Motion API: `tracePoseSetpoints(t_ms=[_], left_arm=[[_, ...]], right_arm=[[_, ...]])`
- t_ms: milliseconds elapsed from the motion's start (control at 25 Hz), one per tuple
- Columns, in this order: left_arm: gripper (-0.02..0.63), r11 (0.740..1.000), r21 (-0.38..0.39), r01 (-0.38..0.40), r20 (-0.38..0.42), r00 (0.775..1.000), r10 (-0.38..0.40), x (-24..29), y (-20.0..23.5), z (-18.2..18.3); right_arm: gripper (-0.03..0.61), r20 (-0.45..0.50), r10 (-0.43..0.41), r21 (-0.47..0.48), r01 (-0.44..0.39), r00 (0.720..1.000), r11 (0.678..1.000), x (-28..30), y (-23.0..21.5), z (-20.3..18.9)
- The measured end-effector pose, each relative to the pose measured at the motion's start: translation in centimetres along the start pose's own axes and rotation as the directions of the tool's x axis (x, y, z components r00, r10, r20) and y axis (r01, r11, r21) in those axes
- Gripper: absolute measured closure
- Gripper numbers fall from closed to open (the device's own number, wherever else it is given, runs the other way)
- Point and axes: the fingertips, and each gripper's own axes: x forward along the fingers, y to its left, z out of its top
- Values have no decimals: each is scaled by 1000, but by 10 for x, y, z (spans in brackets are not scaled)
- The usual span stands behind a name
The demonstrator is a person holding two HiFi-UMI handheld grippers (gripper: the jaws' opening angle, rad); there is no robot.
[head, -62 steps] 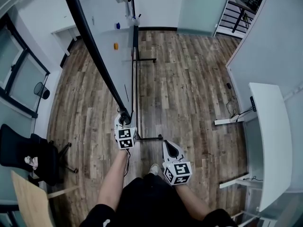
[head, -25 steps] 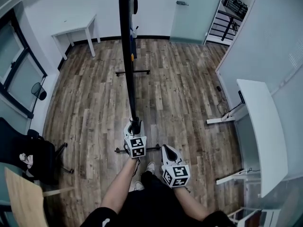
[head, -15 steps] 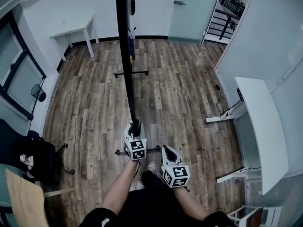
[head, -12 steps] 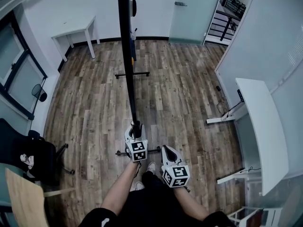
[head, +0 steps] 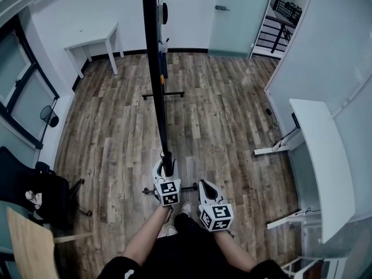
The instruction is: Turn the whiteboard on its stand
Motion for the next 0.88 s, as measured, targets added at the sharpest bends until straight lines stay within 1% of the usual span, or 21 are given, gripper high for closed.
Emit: tracePoseSetpoints(t_ms=[80,200,280,360,440,480,520,560,680,760,880], left_arm=[[405,1000,2,5,-2,1000,-5,-12,1,-2],[405,1000,-20,1,-4,1000,-1,-33,6,-3],[407,999,-38,-4,1,1000,4,-50,9,2],[421,998,-56,0,14,1000,0,-70,11,11],[459,998,-61,3,26,1000,-1,-88,12,18],[490,998,-55,-1,34,999,3,-97,12,20],[536,999,-45,-7,42,999,9,-105,12,23],[562,999,-36,-10,50,999,12,-114,12,26],[575,1000,-24,3,62,998,-2,-139,9,35],[575,1000,-20,20,86,996,-18,-153,6,36],[580,999,-31,31,102,994,-28,-172,6,36]], right_arm=[[568,0,5,-3,-5,1000,1000,0,1,0],[568,-2,14,-7,-14,1000,1000,0,3,0],[569,-3,22,-8,-22,1000,1000,-1,6,1],[568,-2,29,-9,-29,1000,1000,-2,10,2],[568,-1,36,-11,-36,999,999,-5,15,2],[568,0,40,-11,-40,999,999,-6,17,2],[569,1,44,-12,-44,999,999,-8,19,2],[568,2,47,-12,-47,999,999,-10,22,2],[568,2,53,-6,-53,999,999,-17,30,0],[568,2,57,0,-57,998,998,-24,36,-3],[568,0,61,8,-61,998,998,-36,47,-7]])
